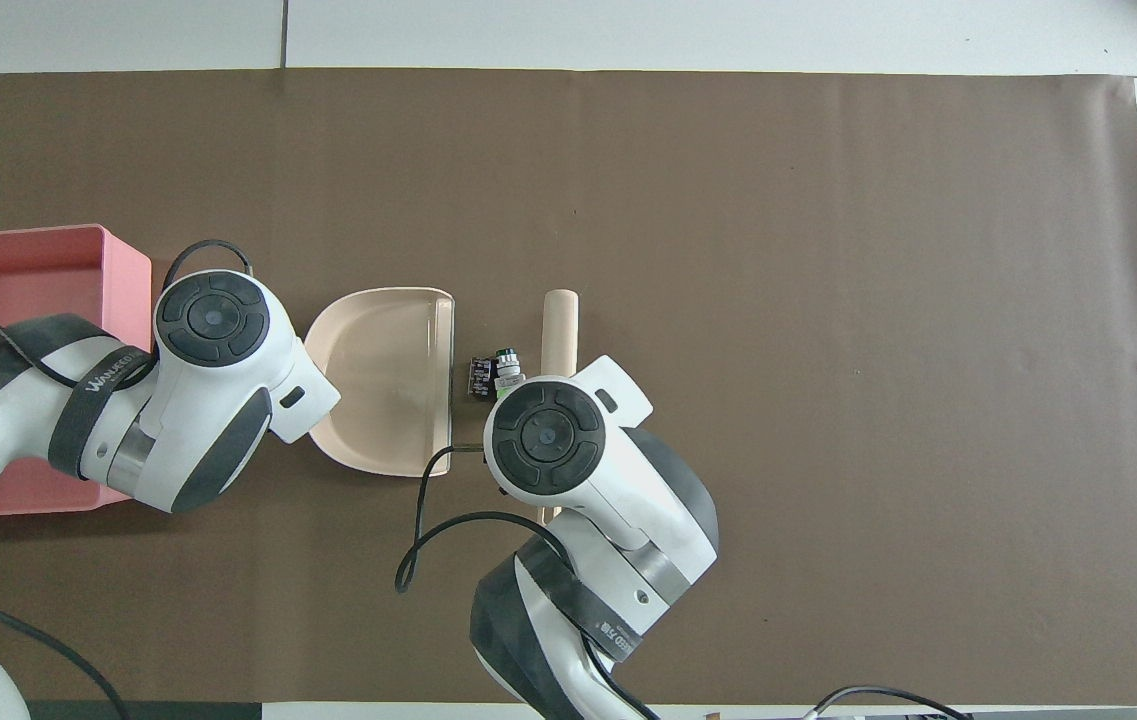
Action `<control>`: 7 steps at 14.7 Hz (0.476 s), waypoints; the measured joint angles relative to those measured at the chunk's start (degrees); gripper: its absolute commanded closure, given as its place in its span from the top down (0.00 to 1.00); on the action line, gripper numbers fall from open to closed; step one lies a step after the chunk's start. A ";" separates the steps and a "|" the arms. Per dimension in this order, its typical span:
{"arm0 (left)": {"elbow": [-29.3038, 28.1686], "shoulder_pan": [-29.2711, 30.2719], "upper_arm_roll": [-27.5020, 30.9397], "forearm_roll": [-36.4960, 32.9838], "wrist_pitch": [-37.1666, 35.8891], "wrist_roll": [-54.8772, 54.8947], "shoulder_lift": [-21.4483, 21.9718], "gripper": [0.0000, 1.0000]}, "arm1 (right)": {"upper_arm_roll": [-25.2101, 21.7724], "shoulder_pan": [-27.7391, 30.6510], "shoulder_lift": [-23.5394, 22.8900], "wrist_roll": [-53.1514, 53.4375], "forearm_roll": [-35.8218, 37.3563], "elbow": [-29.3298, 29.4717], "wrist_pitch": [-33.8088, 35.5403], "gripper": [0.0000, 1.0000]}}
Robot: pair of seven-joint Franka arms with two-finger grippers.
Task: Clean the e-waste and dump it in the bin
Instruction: 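Sweep the e-waste into the dustpan with the brush in the right gripper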
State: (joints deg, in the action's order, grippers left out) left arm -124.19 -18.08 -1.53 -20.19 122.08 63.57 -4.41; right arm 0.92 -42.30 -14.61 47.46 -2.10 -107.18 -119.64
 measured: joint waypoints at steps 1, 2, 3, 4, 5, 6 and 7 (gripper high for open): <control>0.00 -0.06 0.00 -0.14 0.00 -0.11 -0.01 0.00 | 0.00 -0.14 -1.37 0.20 0.90 0.69 0.52 0.00; 0.00 -0.11 0.00 -0.23 0.00 -0.18 -0.02 0.00 | -0.01 -0.17 -2.07 0.22 1.49 0.64 0.94 0.00; 0.00 -0.14 0.00 -0.28 0.00 -0.22 -0.02 0.00 | 0.00 -0.35 -2.41 0.21 1.83 0.38 1.52 0.00; 0.00 -0.16 0.00 -0.31 0.00 -0.25 -0.02 0.00 | -0.03 -0.89 -2.57 0.21 2.04 0.04 1.85 0.00; 0.00 -0.17 0.00 -0.32 0.00 -0.27 -0.02 0.00 | -0.02 -1.71 -2.61 0.21 2.17 -0.22 1.91 0.00; 0.00 -0.17 0.00 -0.33 0.00 -0.29 -0.02 0.00 | -0.02 -2.49 -2.62 0.21 2.25 -0.30 1.96 0.00; -0.01 -0.18 0.00 -0.33 0.00 -0.30 -0.02 0.00 | -0.01 -3.00 -2.64 0.21 2.29 -0.30 1.99 0.00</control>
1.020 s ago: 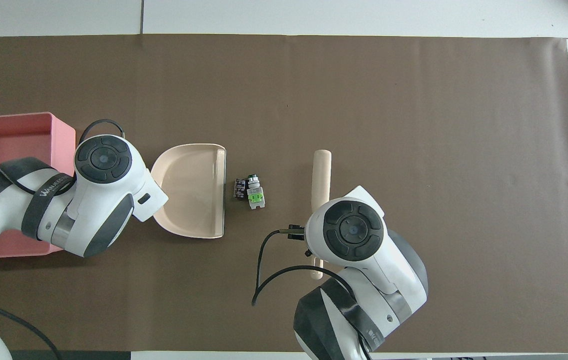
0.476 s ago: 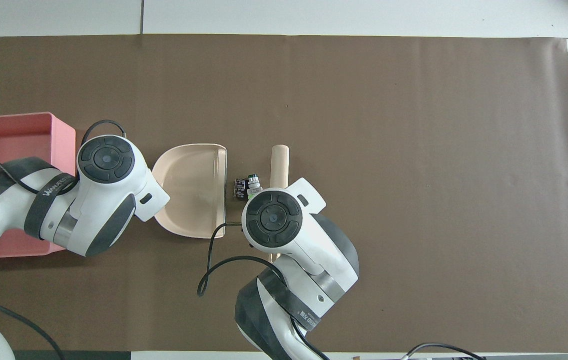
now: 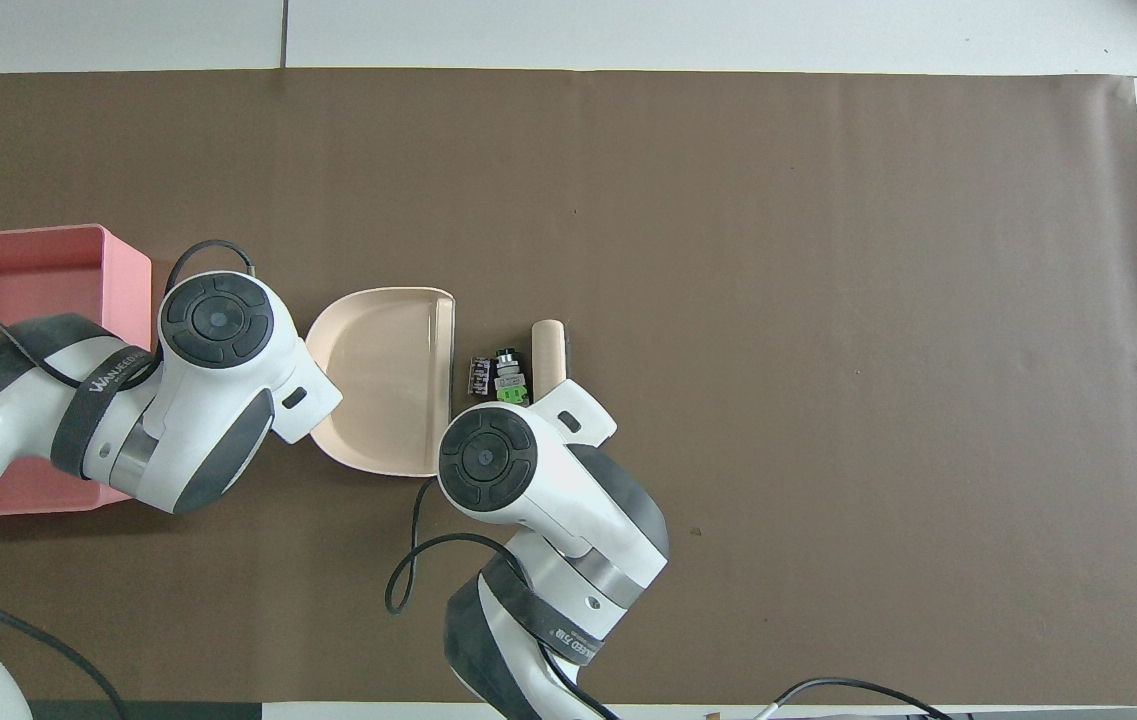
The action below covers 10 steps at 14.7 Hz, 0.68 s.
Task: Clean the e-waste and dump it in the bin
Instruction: 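Sweep the e-waste into the dustpan with the brush in the right gripper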
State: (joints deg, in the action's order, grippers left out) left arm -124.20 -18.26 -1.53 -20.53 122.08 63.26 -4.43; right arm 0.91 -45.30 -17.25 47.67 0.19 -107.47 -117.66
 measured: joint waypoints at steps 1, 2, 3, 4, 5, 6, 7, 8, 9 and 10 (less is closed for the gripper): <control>-0.01 0.00 0.00 0.00 0.00 -0.01 0.00 0.00 | 0.10 -0.27 -0.11 0.00 0.01 0.05 -0.01 0.00; -0.01 0.00 0.00 0.00 0.00 -0.02 0.00 0.00 | 0.46 -0.30 -0.42 0.00 0.01 0.29 -0.16 0.00; -0.01 -0.01 0.00 -0.02 0.00 -0.02 0.00 0.00 | 1.11 -0.29 -0.83 0.00 0.01 0.67 -0.57 0.00; -0.01 -0.07 0.00 -0.06 0.04 -0.02 -0.01 0.00 | 1.82 -0.29 -1.18 0.00 -0.04 1.10 -0.99 0.00; -0.02 -0.25 0.00 -0.12 0.10 -0.02 -0.01 0.00 | 2.55 -0.30 -1.44 0.00 -0.16 1.46 -1.85 0.00; -0.04 -0.47 0.00 -0.17 0.16 -0.04 -0.01 0.00 | 3.24 -0.30 -1.70 0.00 -0.53 1.77 -2.87 0.00; -0.05 -0.64 0.00 -0.24 0.17 -0.12 -0.01 0.00 | 3.77 -0.30 -2.05 -0.19 -1.59 2.04 -4.31 0.00; -0.08 -0.75 0.02 -0.32 0.18 -0.18 -0.02 0.00 | 4.13 -0.32 -2.46 -0.89 -3.09 2.35 -6.24 0.00; -0.11 -0.76 0.03 -0.40 0.19 -0.23 -0.02 0.00 | 4.29 -0.31 -2.85 -1.78 -4.33 2.76 -8.38 0.00; -0.16 -0.78 0.04 -0.41 0.27 -0.24 -0.02 0.00 | 4.38 -0.31 -3.25 -2.74 -5.07 3.36 -10.56 0.00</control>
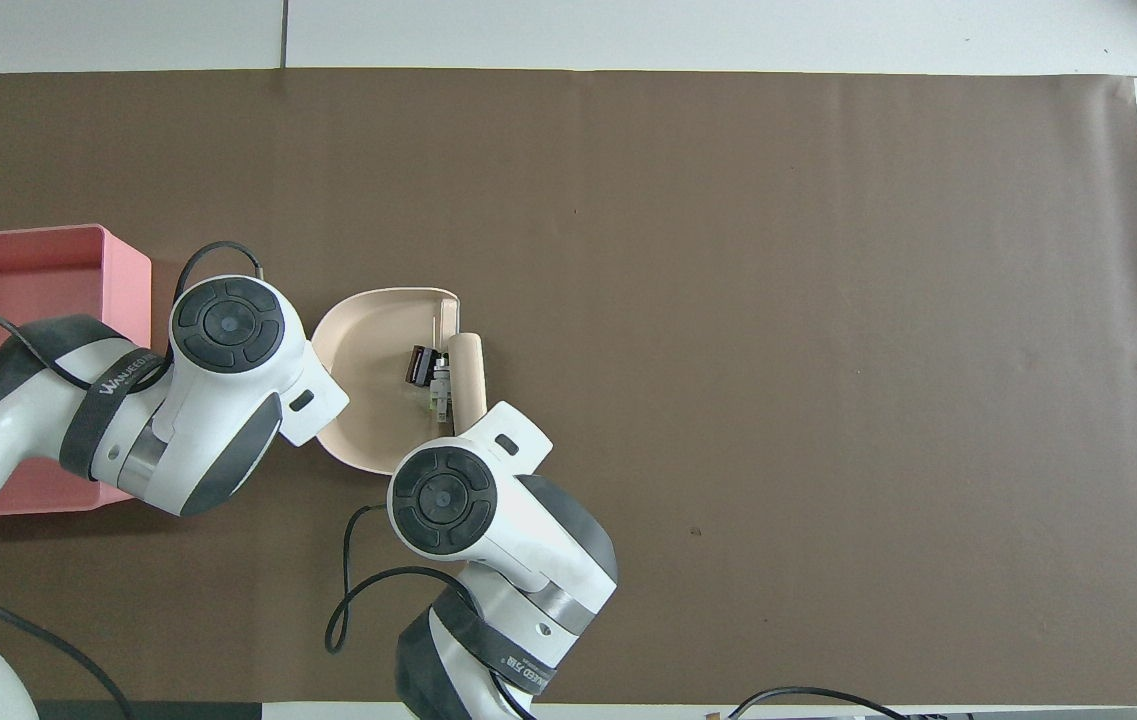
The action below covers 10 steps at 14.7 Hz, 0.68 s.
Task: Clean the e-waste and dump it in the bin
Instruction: 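Sweep the e-waste into the dustpan with the brush in the right gripper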
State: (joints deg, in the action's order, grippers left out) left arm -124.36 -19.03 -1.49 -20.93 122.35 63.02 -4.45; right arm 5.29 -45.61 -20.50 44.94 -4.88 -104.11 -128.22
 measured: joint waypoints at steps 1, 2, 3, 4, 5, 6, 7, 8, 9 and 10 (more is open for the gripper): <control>-0.07 -0.03 0.00 0.00 0.09 -0.01 0.00 0.00 | 0.15 0.01 -0.47 -0.62 -0.80 0.65 -2.36 0.00; -0.14 -0.04 0.00 -0.01 0.19 -0.04 0.00 0.00 | 0.50 0.02 -1.01 -0.82 -1.93 1.24 -5.10 0.00; -0.24 -0.04 0.00 -0.01 0.28 -0.05 -0.01 0.00 | 0.95 0.01 -1.51 -0.91 -3.47 1.73 -7.54 0.00; -0.35 -0.04 0.01 -0.01 0.34 -0.07 -0.01 0.00 | 1.31 0.00 -2.00 -0.92 -4.78 2.23 -9.32 0.00; -0.43 -0.03 0.04 -0.01 0.45 -0.10 -0.01 0.00 | 1.53 0.00 -2.41 -0.97 -5.61 2.78 -10.24 0.00; -0.48 -0.02 0.08 -0.01 0.69 -0.10 -0.01 0.00 | 1.58 0.00 -2.69 -1.11 -5.96 3.36 -10.31 0.00; -0.52 0.02 0.11 -0.01 1.14 -0.10 -0.02 0.00 | 1.58 0.04 -2.83 -1.39 -6.11 3.70 -10.24 0.00; -0.62 0.11 0.16 -0.01 1.84 -0.08 -0.06 0.00 | 1.58 0.08 -2.85 -1.51 -6.13 3.83 -9.91 0.00; -0.78 0.27 0.17 -0.01 2.60 -0.07 -0.13 0.00 | 1.57 0.11 -2.85 -1.52 -6.13 4.01 -9.03 0.00; -1.00 0.57 0.17 0.00 3.54 -0.07 -0.21 0.00 | 1.57 0.16 -2.82 -1.52 -6.13 4.32 -7.77 0.00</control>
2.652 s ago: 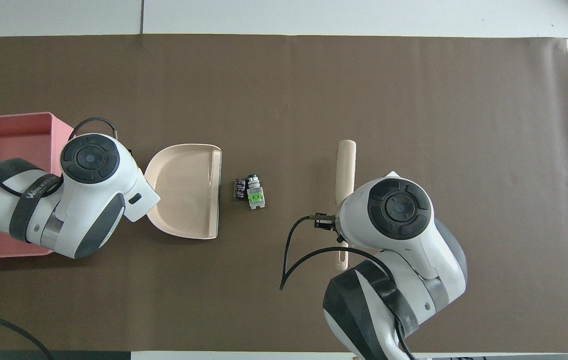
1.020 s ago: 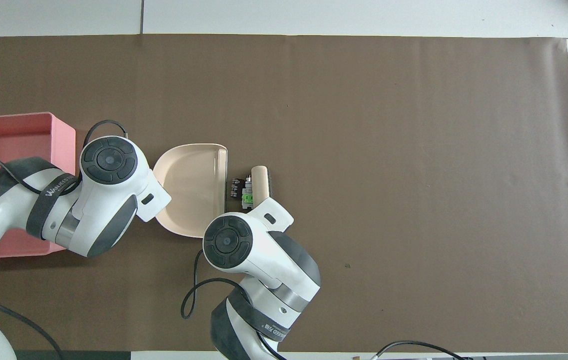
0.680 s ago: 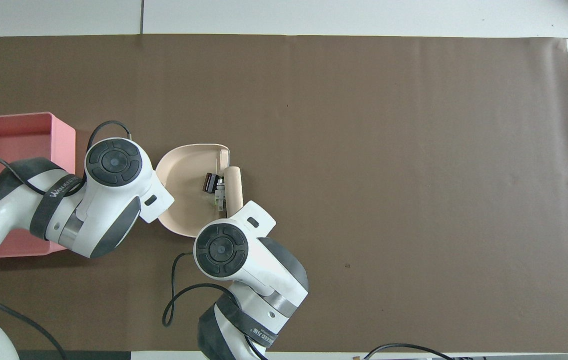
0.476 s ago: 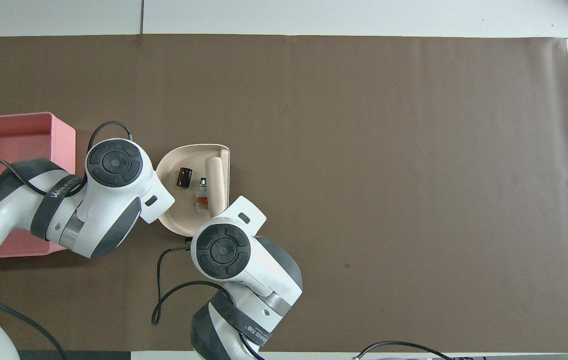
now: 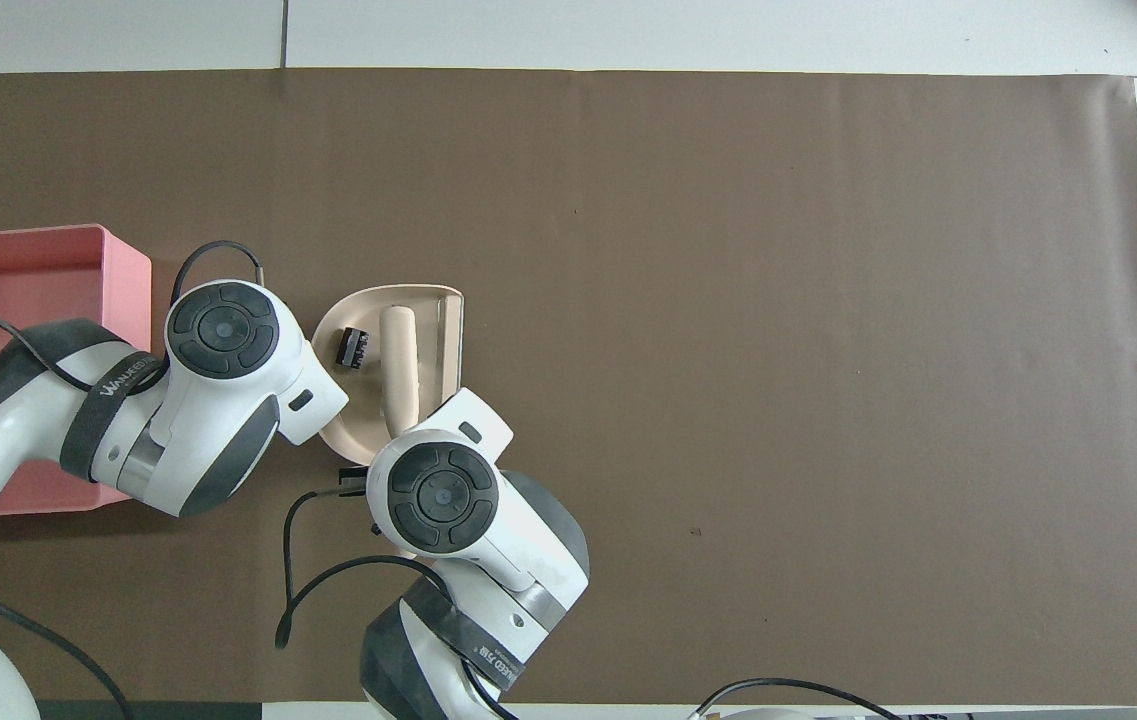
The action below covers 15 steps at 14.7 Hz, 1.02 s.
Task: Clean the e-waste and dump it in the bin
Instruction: 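Sweep the e-waste into the dustpan with the brush in the right gripper, then lift the dustpan over the bin while the right gripper returns the brush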
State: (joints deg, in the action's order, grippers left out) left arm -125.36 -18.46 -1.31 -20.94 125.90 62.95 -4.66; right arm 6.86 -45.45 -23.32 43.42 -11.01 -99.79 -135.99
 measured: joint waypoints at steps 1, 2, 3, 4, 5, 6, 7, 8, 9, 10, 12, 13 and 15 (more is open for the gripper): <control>-0.27 0.44 0.03 0.04 1.05 0.00 -0.08 0.00 | -0.05 0.08 0.23 0.00 0.00 0.43 1.83 0.00; -0.53 1.06 0.03 0.12 2.26 0.00 -0.15 0.00 | -0.23 0.18 0.99 0.04 -0.01 0.94 4.79 0.00; -0.72 1.59 0.03 0.44 3.00 0.02 -0.15 0.00 | -0.49 0.53 2.53 0.29 -0.01 1.24 8.30 0.00; -0.76 1.86 0.04 1.06 3.23 0.26 -0.15 0.00 | -0.66 1.51 4.81 0.64 -0.01 1.28 12.24 0.00; -0.75 2.08 0.04 1.82 3.40 1.16 -0.14 0.00 | -0.75 3.30 7.81 0.85 0.00 1.09 16.83 0.00; -0.74 2.42 0.03 2.83 3.60 2.46 -0.14 0.00 | -0.81 5.59 10.89 0.86 0.00 0.68 21.03 0.00; -0.72 2.97 0.03 4.10 3.73 4.13 -0.09 0.00 | -0.86 8.40 13.91 0.85 0.02 0.01 25.02 0.00; -0.61 3.73 0.06 5.52 3.74 6.19 0.12 0.00 | -0.91 11.66 16.71 0.36 0.24 -1.00 28.47 0.00; -0.38 4.61 0.10 7.12 3.51 8.40 0.58 0.00 | -0.99 15.19 18.98 -1.25 0.78 -2.24 31.00 0.00; -0.01 5.56 0.19 8.71 2.79 10.50 1.34 0.00 | -1.07 18.93 20.58 -3.68 1.61 -3.54 32.73 0.00; 1.52 8.13 0.33 11.65 -0.17 14.44 3.13 0.00 | -1.23 26.13 21.73 -9.17 3.62 -5.55 33.81 0.00; 2.99 9.72 0.42 13.32 -2.16 16.80 3.92 0.00 | -1.27 29.62 21.71 -12.30 5.22 -6.49 33.82 0.00; 7.24 12.56 0.65 15.21 -7.05 19.95 4.90 0.00 | -1.31 36.22 21.71 -19.38 6.87 -8.38 33.78 0.00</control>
State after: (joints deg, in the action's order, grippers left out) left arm -118.12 -5.90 -0.67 -5.73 118.85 82.90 0.25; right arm 5.54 -9.23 -1.60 24.04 -4.14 -108.17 -102.21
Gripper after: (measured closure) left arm 0.670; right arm 0.744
